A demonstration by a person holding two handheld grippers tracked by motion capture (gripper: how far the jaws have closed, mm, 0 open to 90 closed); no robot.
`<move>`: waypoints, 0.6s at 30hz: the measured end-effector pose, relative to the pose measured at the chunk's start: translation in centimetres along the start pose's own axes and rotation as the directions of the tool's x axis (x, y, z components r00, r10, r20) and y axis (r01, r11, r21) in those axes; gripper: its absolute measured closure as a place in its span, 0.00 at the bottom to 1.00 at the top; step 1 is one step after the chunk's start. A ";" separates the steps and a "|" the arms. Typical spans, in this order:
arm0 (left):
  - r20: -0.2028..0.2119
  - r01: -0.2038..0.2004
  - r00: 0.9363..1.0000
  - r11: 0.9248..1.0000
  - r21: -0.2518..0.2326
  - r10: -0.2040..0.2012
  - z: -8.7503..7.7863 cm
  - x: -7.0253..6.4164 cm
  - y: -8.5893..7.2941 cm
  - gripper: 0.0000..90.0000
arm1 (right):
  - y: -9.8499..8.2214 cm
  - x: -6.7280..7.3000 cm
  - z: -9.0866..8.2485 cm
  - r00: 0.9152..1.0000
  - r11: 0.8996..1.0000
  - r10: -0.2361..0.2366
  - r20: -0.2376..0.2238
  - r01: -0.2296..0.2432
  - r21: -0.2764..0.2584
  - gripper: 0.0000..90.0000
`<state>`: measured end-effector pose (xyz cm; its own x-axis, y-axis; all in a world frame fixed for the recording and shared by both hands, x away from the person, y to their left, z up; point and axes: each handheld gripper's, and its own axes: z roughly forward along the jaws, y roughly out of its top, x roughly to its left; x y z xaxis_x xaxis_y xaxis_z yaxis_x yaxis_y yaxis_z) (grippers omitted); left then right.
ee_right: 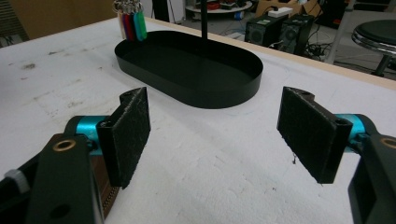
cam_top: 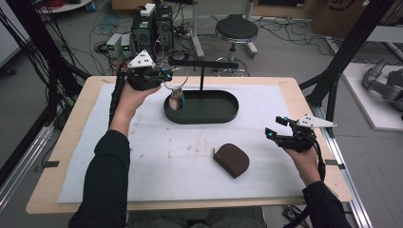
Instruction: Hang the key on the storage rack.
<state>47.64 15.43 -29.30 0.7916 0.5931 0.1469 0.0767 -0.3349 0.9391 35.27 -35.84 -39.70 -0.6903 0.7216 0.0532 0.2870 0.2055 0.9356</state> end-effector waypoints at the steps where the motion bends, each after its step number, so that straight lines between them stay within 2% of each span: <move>1: -0.005 0.005 1.000 1.000 0.001 -0.005 0.1 0.2 0.0 0.96 | 0.0 0.0 0.0 1.000 1.000 -0.001 0.000 0.001 -0.002 0.29; 12: -0.045 0.066 0.997 0.998 -0.005 -0.066 1.2 1.9 -1.2 0.96 | 0.0 0.0 0.0 1.000 1.000 0.003 -0.004 -0.003 0.002 0.29; 15: -0.062 0.080 0.995 0.997 0.010 -0.080 1.4 2.3 -1.6 0.96 | 0.0 0.0 0.0 1.000 1.000 0.002 -0.004 -0.002 0.002 0.29; 18: -0.078 0.098 0.992 0.995 -0.002 -0.098 1.4 2.5 -1.8 0.96 | 0.0 0.0 0.0 1.000 1.000 0.000 -0.005 0.000 -0.001 0.29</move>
<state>50.38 16.48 -31.06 0.7306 0.6783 0.0778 0.1527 -0.2734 0.9497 35.27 -35.88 -39.69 -0.6935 0.7184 0.0545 0.2862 0.2053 0.9359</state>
